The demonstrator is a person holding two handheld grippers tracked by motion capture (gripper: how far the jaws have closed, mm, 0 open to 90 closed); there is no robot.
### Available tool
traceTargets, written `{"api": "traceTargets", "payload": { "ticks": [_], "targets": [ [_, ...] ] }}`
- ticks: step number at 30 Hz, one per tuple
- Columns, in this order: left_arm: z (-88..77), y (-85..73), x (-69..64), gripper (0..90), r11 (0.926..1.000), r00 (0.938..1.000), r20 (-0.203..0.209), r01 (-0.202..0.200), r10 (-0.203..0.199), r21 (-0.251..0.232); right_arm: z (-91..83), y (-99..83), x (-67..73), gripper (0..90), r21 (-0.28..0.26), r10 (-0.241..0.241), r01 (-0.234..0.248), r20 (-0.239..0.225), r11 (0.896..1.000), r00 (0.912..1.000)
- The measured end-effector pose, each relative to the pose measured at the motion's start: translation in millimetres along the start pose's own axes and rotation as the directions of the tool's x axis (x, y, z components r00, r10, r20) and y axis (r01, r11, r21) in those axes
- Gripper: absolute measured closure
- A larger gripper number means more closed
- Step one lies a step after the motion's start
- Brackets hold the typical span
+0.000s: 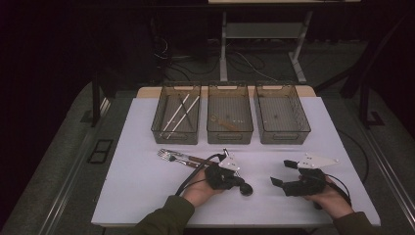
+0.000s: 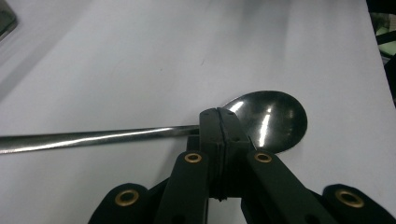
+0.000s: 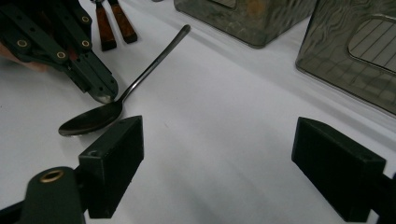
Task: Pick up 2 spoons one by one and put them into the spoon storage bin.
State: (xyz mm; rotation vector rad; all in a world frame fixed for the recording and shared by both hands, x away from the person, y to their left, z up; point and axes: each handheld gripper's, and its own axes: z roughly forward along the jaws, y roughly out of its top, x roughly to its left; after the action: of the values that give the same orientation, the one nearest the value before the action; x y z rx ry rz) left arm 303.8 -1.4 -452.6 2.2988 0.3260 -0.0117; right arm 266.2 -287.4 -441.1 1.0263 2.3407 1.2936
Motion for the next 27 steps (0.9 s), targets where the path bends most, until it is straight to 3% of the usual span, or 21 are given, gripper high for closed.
{"api": "traceTargets", "payload": {
  "ticks": [15, 21, 27],
  "targets": [
    [21.7, 15.2, -5.0, 89.0, 0.9995, 0.9997, 0.026, -0.005, 0.006, -0.031, -4.4, 1.3, -2.5, 16.5, -0.018, 0.010, -0.010, 0.003, 1.000, 0.9999],
    [9.6, 12.7, -5.3, 79.4, 0.9981, 0.9999, 0.012, 0.010, -0.009, -0.061, -4.3, 2.5, -1.3, 16.5, 0.007, 0.011, -0.011, -0.017, 1.000, 0.9998],
    [-17.6, 2.3, -2.9, 68.0, 0.9958, 0.9997, -0.009, 0.020, -0.021, -0.090, -3.9, 5.7, 2.7, 16.5, 0.049, 0.012, -0.008, -0.063, 0.999, 0.9979]
  ]
}}
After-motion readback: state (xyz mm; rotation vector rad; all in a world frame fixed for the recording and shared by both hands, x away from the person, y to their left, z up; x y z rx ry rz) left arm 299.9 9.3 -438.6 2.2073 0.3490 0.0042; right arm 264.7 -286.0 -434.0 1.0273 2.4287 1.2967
